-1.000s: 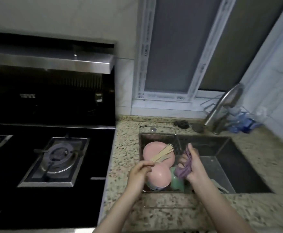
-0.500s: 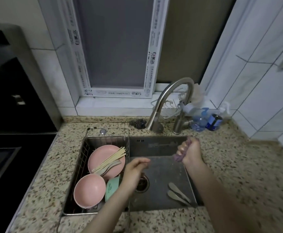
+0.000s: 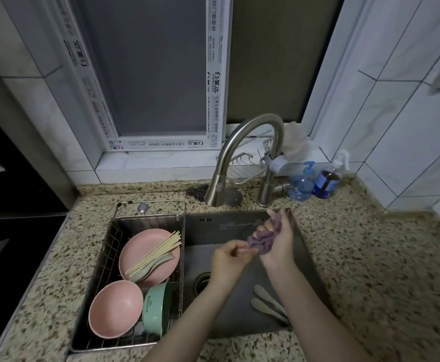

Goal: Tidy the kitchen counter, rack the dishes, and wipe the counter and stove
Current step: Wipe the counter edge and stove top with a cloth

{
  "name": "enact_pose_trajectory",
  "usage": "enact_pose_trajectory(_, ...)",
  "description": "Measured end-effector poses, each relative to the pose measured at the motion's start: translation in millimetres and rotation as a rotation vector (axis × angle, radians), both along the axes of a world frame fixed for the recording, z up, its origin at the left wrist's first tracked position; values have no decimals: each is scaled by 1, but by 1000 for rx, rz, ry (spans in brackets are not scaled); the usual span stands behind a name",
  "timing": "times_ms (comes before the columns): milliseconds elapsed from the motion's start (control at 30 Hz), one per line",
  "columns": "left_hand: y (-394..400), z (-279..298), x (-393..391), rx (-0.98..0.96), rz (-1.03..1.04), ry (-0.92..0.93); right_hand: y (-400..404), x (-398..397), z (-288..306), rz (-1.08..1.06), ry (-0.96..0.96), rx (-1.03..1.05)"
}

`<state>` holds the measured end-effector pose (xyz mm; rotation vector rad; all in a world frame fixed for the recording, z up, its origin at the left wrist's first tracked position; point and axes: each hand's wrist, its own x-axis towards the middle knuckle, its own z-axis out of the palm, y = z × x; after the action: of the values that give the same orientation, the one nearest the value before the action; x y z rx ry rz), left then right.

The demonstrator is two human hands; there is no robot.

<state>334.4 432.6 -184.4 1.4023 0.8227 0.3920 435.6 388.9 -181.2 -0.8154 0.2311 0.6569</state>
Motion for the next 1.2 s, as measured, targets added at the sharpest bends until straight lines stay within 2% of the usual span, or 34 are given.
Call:
enact_pose_trajectory(67,0,1,2,42,45,-24,0,-8,-6,55,-73,-4)
enact_pose_trajectory(133,4,5,5,170,40,-41,0,-14,-10,125,-73,13)
enact_pose_trajectory(267,18,11,7,778,-76,233,0,-23,-17,199,68,148)
enact_pose_trajectory(333,17,13,4,911,-88,296,3,-22,-19,165,77,101)
enact_pose_trajectory(467,12,12,-11,833,92,127,8,-3,-13,91,71,-20)
enact_pose_trajectory(567,24,11,-24,756,175,62,7,13,-15,147,53,-69)
enact_pose_trajectory(733,43,11,-37,681,156,32,9,18,-12,204,-38,-246)
enact_pose_trajectory(933,50,-1,-52,609,109,0,18,11,-9,220,64,-286)
enact_pose_trajectory(1200,63,-11,-64,524,67,46,25,0,-22,246,55,-427)
